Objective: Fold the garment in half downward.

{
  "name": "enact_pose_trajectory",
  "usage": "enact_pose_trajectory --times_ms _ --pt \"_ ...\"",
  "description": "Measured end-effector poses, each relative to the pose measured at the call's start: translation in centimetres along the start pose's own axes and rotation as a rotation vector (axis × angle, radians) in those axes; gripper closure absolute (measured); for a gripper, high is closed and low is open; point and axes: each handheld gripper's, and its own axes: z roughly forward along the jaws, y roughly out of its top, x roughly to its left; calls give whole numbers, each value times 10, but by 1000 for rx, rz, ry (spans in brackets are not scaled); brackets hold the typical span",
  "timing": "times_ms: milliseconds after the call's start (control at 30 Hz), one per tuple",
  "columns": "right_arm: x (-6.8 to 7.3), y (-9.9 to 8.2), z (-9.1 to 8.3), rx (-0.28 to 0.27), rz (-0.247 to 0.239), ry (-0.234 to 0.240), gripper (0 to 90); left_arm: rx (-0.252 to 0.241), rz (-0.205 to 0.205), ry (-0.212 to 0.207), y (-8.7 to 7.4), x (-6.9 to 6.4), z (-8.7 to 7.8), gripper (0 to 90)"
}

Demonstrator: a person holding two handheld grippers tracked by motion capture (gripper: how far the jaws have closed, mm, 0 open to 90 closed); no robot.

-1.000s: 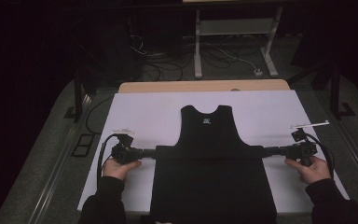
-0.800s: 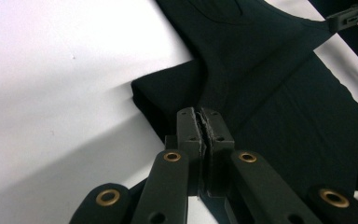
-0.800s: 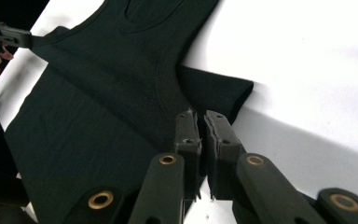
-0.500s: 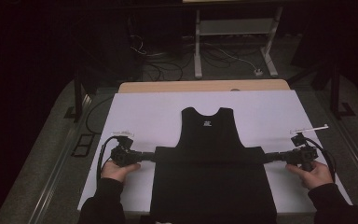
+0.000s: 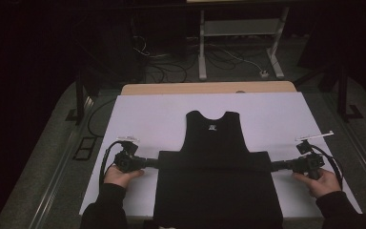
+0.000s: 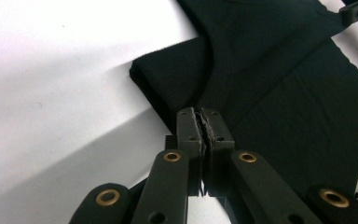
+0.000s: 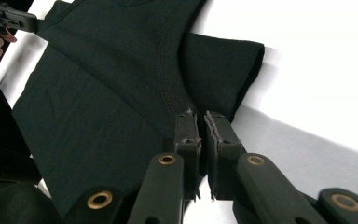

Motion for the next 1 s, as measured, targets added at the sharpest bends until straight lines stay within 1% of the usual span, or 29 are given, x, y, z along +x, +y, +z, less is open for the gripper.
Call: enact_pose_trajectory --times_ms 100,233,333,433,467,533,633,733,800,833,900,967,1000 --pt "1 0 2 5 -11 -3 827 19 0 3 0 0 3 866" --pt "1 -1 3 12 -13 -8 826 37 5 6 0 -1 5 864" --pt "1 -1 5 13 -19 -12 826 41 0 9 0 -1 6 863" --pt "2 0 6 21 -15 -16 825 51 5 10 0 -1 8 863" --pt "1 0 7 20 -24 -15 825 54 4 10 0 -2 8 862" --pt "2 0 9 28 -14 -22 823 56 6 8 0 -2 9 862" --pt "2 0 10 28 -20 -25 822 59 11 15 0 -2 9 861" --pt "2 0 10 25 -21 -27 814 54 18 34 0 -3 11 853" --pt "3 0 10 21 -41 -32 807 62 35 44 0 -4 12 848" --pt "4 0 9 22 -45 -35 800 61 45 51 0 -5 12 841" --pt "5 0 9 12 -55 -40 778 58 48 62 0 -6 12 794" --pt "7 0 8 13 -57 -58 744 51 42 69 0 -7 11 737" --pt "7 0 7 9 -64 -77 734 45 38 71 0 -7 10 703"
